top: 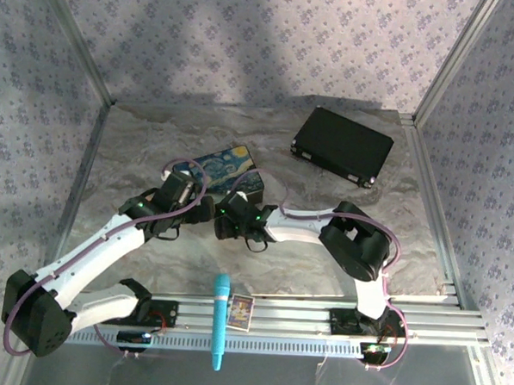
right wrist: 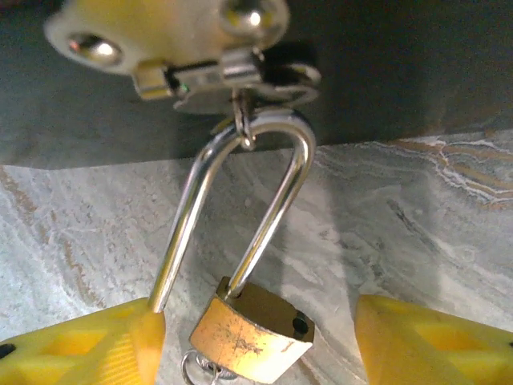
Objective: Unlock the padlock with the key
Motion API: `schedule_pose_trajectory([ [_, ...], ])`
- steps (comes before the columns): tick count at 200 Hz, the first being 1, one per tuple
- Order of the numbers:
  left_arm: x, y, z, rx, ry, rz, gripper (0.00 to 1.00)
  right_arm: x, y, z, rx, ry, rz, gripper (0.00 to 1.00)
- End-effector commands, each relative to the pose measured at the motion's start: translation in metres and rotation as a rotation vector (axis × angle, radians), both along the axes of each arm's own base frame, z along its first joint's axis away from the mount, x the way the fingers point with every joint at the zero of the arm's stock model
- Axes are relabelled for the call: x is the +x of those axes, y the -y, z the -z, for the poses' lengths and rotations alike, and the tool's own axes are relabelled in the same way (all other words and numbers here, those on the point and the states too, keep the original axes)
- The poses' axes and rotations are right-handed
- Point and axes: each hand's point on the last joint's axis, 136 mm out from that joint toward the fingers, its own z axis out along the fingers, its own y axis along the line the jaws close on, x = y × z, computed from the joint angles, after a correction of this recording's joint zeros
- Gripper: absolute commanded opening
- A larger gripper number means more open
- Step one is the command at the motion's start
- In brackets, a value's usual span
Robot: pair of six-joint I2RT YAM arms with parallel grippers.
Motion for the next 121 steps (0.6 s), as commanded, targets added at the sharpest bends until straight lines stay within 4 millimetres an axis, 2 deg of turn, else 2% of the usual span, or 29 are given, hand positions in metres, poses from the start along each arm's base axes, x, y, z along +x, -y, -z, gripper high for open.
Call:
schedule_pose_trajectory([
  [1,0.001,0.002,0.001,-0.035,0.003,-0.009,1.0,0.008,-0.001,0.004,-0.037,0.016,0.056,0.58],
  [28,0.001,0.001,0.003,-0.027,0.001,-0.014,1.0,0.005,0.011,0.014,-0.136,0.013,0.059,0.47],
  [46,0.001,-0.001,0.003,-0.013,0.002,-0.014,1.0,0.001,0.017,0.014,-0.132,0.005,0.064,0.45],
  [75,0.003,-0.004,0.0,0.012,0.009,-0.015,1.0,0.0,0.025,0.006,-0.127,0.016,0.077,0.45],
  [77,0.003,-0.004,0.0,0.014,0.01,-0.015,1.0,-0.004,0.032,0.014,-0.146,0.005,0.077,0.46],
  [83,0.003,-0.004,0.0,0.014,0.01,-0.015,1.0,-0.005,0.035,0.017,-0.154,0.0,0.078,0.46],
  [101,0.005,-0.002,-0.002,0.011,0.009,-0.014,1.0,-0.005,0.04,0.019,-0.17,-0.008,0.086,0.58],
  [121,0.005,-0.002,-0.002,0.012,0.006,-0.013,1.0,-0.007,0.045,0.02,-0.174,-0.009,0.089,0.54],
])
